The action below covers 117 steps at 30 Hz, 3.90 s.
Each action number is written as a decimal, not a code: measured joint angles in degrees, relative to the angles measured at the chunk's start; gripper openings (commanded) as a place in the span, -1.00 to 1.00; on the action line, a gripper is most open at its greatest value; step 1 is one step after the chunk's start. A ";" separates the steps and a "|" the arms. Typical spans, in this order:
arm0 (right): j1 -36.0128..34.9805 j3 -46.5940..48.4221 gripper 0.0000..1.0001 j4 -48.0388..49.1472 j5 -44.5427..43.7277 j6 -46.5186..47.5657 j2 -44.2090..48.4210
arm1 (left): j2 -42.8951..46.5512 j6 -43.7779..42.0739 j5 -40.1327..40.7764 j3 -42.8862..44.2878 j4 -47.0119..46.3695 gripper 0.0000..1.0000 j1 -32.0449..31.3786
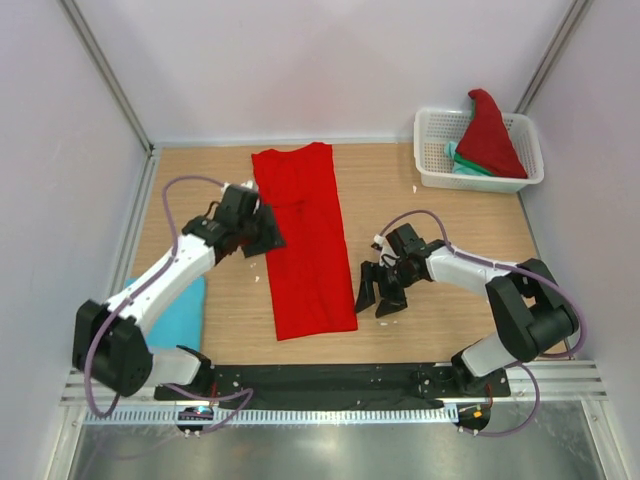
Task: Fold and stack the t-shirts
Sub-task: Fold the tshirt
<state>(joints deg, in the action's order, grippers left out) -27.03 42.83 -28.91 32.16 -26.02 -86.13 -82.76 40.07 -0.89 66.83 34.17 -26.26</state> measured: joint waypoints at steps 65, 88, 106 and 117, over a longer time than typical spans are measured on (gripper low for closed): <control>-9.18 -12.33 -0.97 22.67 3.54 -15.65 -1.53 | 15.34 25.75 -17.22 -42.49 -6.88 -1.00 -5.51; -8.28 -1.14 -0.97 12.68 3.58 -14.29 0.90 | 23.19 23.85 -10.99 -32.11 5.84 -1.00 -5.01; 6.36 56.11 -0.97 -8.59 3.85 -2.80 -38.95 | -20.13 11.65 -17.14 7.76 1.44 -1.00 15.98; 7.61 63.60 -0.97 -10.34 7.06 -2.58 -45.42 | -25.07 10.38 -18.75 11.39 1.27 -1.00 17.62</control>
<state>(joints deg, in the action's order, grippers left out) -19.42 106.43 -39.24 39.22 -28.60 -131.55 -107.83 50.46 -19.64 78.22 35.44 -8.64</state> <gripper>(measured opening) 0.049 0.008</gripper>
